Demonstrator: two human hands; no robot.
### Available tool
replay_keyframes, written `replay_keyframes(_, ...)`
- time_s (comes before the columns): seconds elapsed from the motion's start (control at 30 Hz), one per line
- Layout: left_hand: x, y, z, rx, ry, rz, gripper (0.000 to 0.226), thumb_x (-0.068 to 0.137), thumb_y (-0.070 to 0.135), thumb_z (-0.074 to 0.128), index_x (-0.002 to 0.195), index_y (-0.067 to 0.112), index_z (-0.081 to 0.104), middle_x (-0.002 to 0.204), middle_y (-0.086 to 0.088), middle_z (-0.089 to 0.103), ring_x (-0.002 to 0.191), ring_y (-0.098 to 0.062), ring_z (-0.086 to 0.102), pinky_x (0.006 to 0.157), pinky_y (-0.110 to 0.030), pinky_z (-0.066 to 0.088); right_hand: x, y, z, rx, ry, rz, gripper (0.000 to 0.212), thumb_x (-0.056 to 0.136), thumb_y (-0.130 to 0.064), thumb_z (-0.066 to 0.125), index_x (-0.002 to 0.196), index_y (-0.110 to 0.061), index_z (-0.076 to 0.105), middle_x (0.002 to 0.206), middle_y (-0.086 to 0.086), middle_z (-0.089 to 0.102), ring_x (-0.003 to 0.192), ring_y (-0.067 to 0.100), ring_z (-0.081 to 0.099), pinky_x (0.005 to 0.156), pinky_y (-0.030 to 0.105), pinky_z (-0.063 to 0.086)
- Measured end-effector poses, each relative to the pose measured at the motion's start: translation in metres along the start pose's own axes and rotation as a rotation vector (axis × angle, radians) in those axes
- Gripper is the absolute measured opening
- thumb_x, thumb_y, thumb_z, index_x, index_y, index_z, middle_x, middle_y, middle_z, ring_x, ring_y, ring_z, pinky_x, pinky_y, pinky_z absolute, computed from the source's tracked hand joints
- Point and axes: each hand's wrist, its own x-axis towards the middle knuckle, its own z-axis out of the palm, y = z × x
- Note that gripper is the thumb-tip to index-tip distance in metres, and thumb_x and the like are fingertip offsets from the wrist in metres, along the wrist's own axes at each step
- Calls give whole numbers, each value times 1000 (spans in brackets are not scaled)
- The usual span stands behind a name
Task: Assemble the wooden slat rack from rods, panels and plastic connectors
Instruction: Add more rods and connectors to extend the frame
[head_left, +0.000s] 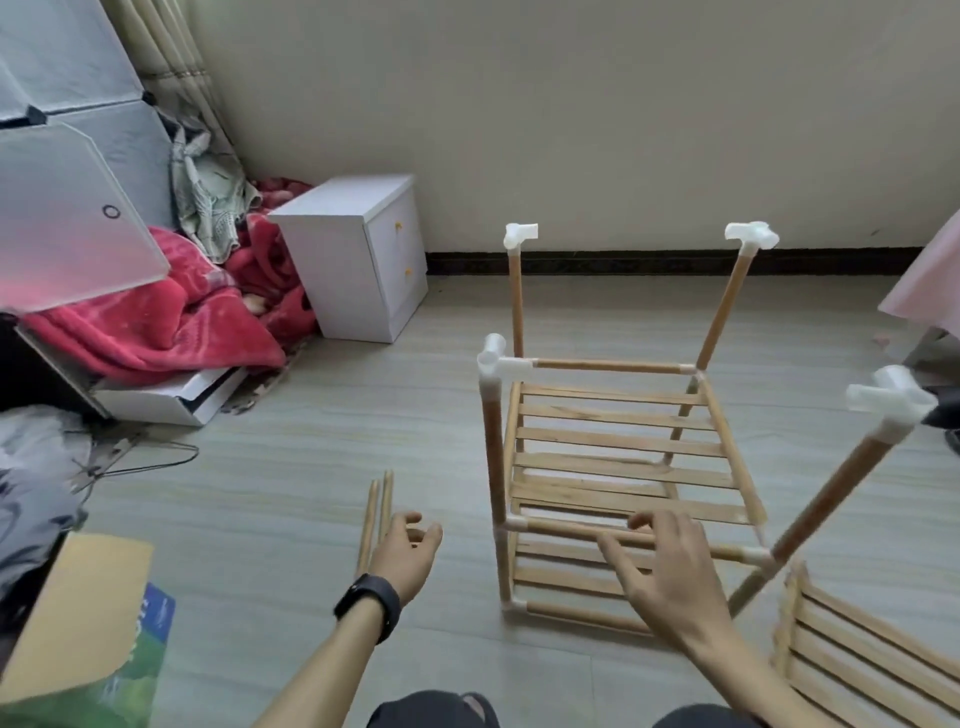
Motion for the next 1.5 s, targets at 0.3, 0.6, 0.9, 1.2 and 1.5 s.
replay_keyframes(0.3,50,-123,-8,522,-66,-399,58,96,43,51,148,25,33,141,-12,40,130,-33,44,105,-42,43,70,-53,95,-519,-437,-303,97,75,-93,7,157,-42,-2,171,-2,5,157,23,5,125,51,12)
replay_keyframes(0.6,90,-181,24,603,-225,-364,48,99,32,50,145,32,39,149,-8,30,132,-31,44,110,-41,39,68,-51,115,-563,-358,-330,85,87,-80,26,158,-34,17,164,3,31,144,29,40,115,52,35)
replay_keyframes(0.9,88,-179,50,780,-200,-328,31,100,40,45,126,25,55,129,-6,58,121,-27,57,96,-37,45,67,-49,117,-588,-330,-326,81,87,-79,35,153,-34,25,159,2,40,136,30,48,112,52,38)
replay_keyframes(1.2,69,-175,62,665,-164,-273,52,95,54,40,144,41,28,132,-7,51,114,-31,60,87,-40,47,66,-56,114,-606,-375,-314,81,88,-78,41,154,-34,23,165,-2,27,147,25,33,119,49,27)
replay_keyframes(1.5,78,-180,87,787,-198,-293,33,100,25,43,131,16,36,127,-10,51,111,-30,62,81,-38,45,67,-50,118,-605,-323,-340,82,88,-80,38,154,-33,26,160,1,38,140,28,43,114,52,36)
